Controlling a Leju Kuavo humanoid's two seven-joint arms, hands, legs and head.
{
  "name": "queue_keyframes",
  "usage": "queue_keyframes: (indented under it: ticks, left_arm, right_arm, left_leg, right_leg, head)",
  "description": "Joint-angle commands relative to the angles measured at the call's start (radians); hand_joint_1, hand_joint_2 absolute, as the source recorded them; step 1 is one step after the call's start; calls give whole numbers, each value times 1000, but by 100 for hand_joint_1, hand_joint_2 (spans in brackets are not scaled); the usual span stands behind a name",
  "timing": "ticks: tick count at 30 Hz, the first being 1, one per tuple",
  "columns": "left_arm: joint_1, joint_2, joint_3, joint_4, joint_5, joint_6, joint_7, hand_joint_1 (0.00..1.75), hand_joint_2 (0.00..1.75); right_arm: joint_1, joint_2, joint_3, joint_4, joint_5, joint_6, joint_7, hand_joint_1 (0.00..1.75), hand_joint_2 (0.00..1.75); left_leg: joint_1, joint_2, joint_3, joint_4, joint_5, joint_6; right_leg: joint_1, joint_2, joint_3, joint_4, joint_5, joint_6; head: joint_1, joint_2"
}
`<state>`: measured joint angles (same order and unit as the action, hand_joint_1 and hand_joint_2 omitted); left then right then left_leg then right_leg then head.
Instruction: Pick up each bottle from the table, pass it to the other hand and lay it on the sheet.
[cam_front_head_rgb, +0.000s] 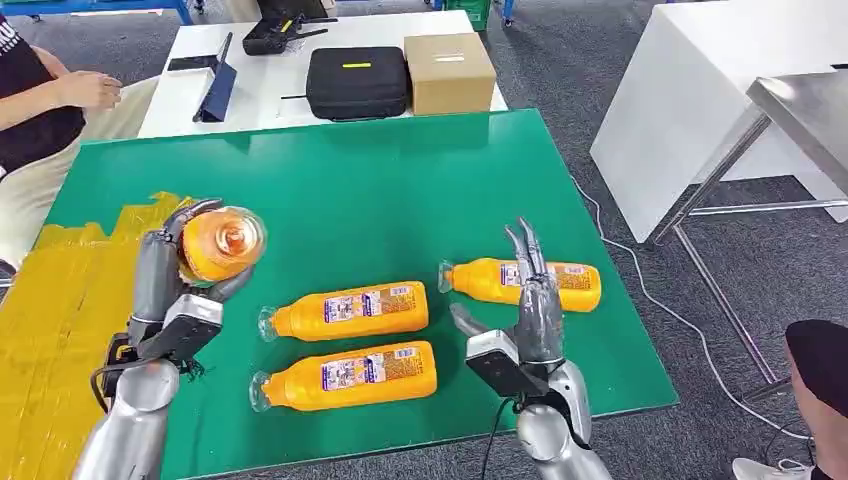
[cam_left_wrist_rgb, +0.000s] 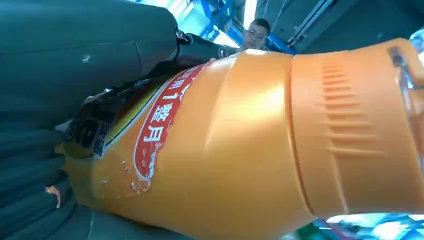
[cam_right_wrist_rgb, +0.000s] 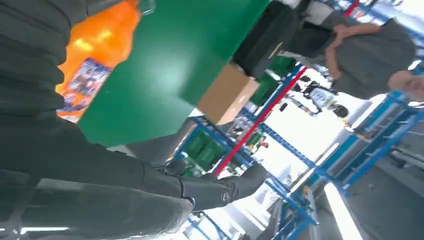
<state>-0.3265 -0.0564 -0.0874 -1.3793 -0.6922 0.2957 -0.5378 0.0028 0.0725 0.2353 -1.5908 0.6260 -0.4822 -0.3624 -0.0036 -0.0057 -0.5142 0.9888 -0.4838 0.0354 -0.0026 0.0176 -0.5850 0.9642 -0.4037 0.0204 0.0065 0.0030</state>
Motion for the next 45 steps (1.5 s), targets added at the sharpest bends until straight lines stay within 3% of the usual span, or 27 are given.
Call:
queue_keyframes:
  ticks: [1,7,10,16,21,27,33,45]
  left_arm:
    - [-110,65,3,283,-82,54,3,175,175]
    - [-189,98,-9,508,-356,168,155,175,175]
    - [-220,129,-8,603,-581,243,325,175,175]
    - [-322,143,15,767,-878,228,559,175,175]
    - [-398,216,-108,857,-879,159,720,175,175]
    - [-426,246,-111,908,-879,135,757,175,175]
    - [-432,236,-22,937,-862,98,690,175,175]
    - [-394,177,149,924,-714,-26,426,175,175]
  right_arm:
    - [79,-46,-94,-79,3,2,7,0,175]
    - [90,-55,-155,-136,-12,-19,3,0,175]
    - [107,-31,-170,-148,5,10,-6,0,175]
    - [92,1,-183,-132,42,15,8,0,175]
    - [108,3,-185,-148,60,12,15,0,175]
    - [99,10,-184,-146,62,15,22,0,175]
    - [79,10,-182,-127,64,31,34,0,175]
    - [23,-28,-197,-37,37,59,37,0,175]
  left_leg:
    - [0,-4,3,-2,0,-2]
    - [0,-2,2,-1,0,-2]
    - [0,-1,3,-2,0,-2]
    - [1,-1,2,-1,0,-3]
    - [1,-1,1,0,0,-3]
    - [1,1,3,-1,-1,-4]
    - [1,0,1,0,0,-3]
    - [1,0,2,-2,0,-3]
  right_leg:
    - [0,-5,4,-1,-1,0]
    - [0,-4,3,0,-1,0]
    - [0,-3,3,-1,-1,0]
    - [0,-3,3,0,-1,-1]
    - [1,-3,2,1,-1,0]
    - [1,-2,3,0,-1,-1]
    - [1,-2,1,1,-1,0]
    - [1,-3,4,-1,-1,0]
  head:
    - [0,0]
    - [0,0]
    - [0,0]
    - [0,0]
    - [0,0]
    - [0,0]
    - [0,0]
    - [0,0]
